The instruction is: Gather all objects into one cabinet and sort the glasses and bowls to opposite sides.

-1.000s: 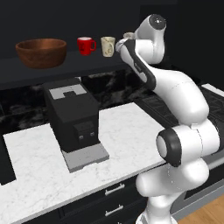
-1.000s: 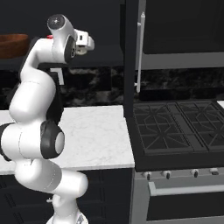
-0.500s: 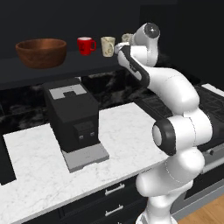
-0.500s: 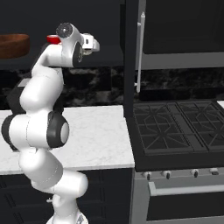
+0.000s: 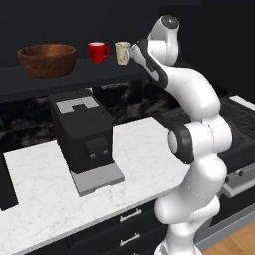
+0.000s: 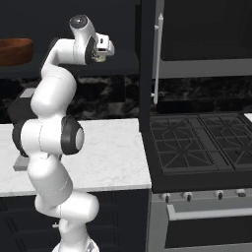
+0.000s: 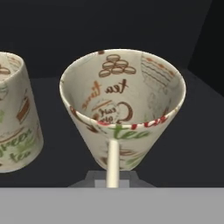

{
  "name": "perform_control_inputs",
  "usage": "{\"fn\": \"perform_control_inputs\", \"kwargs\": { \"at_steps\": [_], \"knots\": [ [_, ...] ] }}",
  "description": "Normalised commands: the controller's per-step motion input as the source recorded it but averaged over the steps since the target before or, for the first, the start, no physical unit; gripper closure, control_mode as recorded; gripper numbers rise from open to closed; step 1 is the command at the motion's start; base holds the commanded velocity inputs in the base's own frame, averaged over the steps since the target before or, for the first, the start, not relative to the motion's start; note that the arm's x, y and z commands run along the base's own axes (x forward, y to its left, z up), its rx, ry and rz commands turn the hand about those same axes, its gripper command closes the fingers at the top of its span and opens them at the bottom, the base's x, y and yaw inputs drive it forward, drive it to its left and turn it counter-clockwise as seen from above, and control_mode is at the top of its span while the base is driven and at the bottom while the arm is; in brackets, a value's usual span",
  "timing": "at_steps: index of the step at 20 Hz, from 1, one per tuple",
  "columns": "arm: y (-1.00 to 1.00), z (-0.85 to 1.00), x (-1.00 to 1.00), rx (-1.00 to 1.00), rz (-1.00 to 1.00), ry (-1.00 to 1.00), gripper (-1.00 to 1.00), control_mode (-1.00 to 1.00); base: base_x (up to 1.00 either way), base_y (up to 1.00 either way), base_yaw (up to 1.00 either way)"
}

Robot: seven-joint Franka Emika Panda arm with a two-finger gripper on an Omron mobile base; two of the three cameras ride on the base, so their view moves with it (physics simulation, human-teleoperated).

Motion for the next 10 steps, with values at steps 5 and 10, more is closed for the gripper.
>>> {"fn": "perform_control_inputs", "kwargs": {
  "at_steps": [5,10],
  "knots": [
    [0.00,0.00,0.06,0.00,0.00,0.06,-1.00,-1.00,0.00,0.00,0.00],
    [0.00,0.00,0.00,0.00,0.00,0.00,-1.00,-1.00,0.00,0.00,0.00]
  ]
}}
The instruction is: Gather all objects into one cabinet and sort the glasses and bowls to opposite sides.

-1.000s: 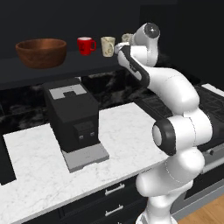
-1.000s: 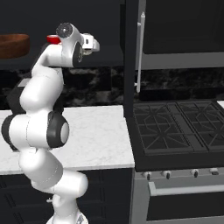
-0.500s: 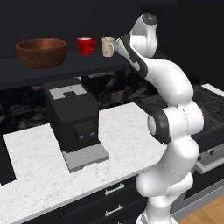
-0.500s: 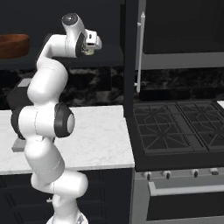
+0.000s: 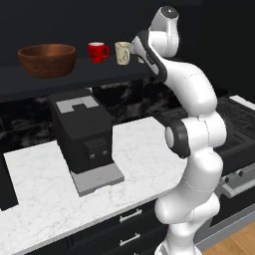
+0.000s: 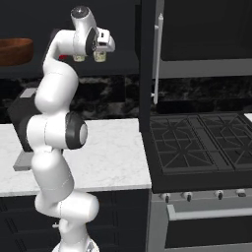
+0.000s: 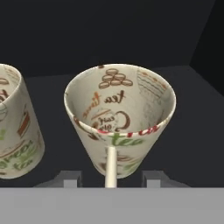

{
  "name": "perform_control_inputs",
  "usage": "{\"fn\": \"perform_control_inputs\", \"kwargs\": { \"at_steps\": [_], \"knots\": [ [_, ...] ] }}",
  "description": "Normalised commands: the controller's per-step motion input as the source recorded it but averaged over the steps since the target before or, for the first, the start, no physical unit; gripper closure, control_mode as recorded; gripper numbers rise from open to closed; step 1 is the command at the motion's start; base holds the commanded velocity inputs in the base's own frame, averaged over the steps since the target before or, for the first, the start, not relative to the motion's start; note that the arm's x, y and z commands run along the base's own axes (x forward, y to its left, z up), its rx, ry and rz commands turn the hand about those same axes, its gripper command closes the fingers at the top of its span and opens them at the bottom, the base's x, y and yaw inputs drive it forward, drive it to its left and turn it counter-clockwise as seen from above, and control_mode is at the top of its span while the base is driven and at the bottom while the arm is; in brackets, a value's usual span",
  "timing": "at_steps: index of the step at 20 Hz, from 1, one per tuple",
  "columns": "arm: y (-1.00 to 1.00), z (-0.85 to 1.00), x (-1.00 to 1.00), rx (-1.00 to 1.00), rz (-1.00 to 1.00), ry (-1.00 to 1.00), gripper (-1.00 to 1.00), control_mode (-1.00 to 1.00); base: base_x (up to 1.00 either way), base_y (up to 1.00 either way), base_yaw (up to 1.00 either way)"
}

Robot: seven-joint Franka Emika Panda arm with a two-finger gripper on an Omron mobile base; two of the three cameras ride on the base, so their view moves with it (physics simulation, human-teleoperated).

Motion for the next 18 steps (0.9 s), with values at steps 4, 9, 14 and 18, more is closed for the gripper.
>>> {"fn": "perform_control_inputs", "kwargs": {
  "at_steps": [4,9,14,18],
  "knots": [
    [0.00,0.00,0.02,0.00,0.00,0.00,-1.00,-1.00,0.00,0.00,0.00],
    [0.00,0.13,-0.29,0.00,0.00,0.00,-1.00,-1.00,0.00,0.00,0.00],
    [0.00,0.01,-0.72,0.00,0.00,-0.03,-1.00,-1.00,0.00,0.00,0.00],
    [0.00,-0.03,-0.89,0.00,0.00,0.00,-1.00,-1.00,0.00,0.00,0.00]
  ]
}}
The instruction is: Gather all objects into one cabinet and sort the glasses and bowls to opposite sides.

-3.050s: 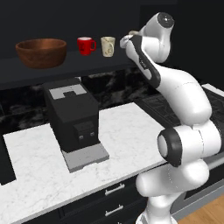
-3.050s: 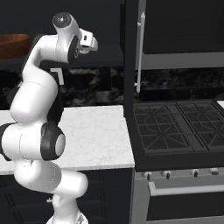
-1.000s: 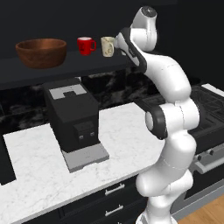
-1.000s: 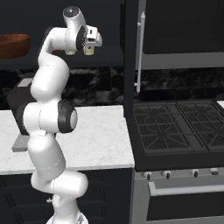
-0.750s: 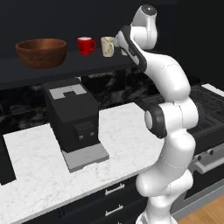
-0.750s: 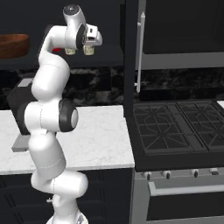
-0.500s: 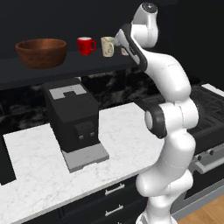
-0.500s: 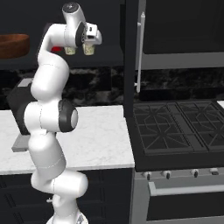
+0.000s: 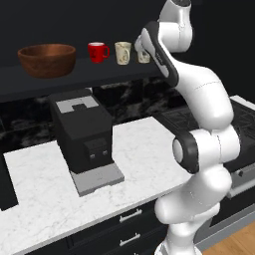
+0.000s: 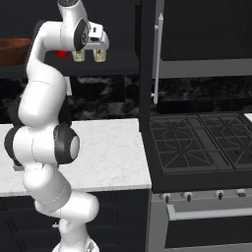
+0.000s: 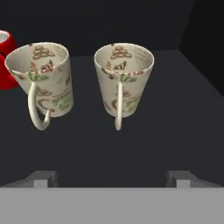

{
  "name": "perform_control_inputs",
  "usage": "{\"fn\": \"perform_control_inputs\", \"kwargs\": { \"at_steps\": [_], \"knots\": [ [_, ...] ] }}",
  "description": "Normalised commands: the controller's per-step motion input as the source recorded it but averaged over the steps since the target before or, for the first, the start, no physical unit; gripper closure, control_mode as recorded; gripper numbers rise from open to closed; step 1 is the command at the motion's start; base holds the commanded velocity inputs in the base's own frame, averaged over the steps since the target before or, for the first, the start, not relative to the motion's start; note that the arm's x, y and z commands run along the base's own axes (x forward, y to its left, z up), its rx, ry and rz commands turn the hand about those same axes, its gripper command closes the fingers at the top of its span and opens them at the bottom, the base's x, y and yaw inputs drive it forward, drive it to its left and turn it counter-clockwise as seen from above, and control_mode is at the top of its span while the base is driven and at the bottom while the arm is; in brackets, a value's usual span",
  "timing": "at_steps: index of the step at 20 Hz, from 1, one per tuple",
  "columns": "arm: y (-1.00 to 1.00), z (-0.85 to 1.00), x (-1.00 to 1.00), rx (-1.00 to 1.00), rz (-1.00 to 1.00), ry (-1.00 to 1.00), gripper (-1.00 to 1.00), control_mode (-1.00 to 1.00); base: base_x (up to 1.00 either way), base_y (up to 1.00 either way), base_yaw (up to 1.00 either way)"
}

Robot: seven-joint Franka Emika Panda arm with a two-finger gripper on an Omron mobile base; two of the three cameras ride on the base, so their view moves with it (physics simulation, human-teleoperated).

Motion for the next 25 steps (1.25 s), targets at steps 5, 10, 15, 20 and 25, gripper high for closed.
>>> {"fn": "perform_control_inputs", "kwargs": {
  "at_steps": [5,10,15,20,25],
  "knots": [
    [0.00,0.00,-1.00,0.01,0.00,0.02,-1.00,-1.00,0.00,0.00,0.00],
    [0.00,0.00,-1.00,0.01,0.01,0.04,-1.00,-1.00,0.00,0.00,0.00],
    [0.00,0.06,-1.00,0.01,0.01,0.00,-1.00,-1.00,0.00,0.00,0.00],
    [0.00,0.11,-1.00,0.01,0.00,0.00,-1.00,-1.00,0.00,0.00,0.00],
    [0.01,0.00,-0.95,0.03,0.00,0.01,-1.00,-1.00,0.00,0.00,0.00]
  ]
}}
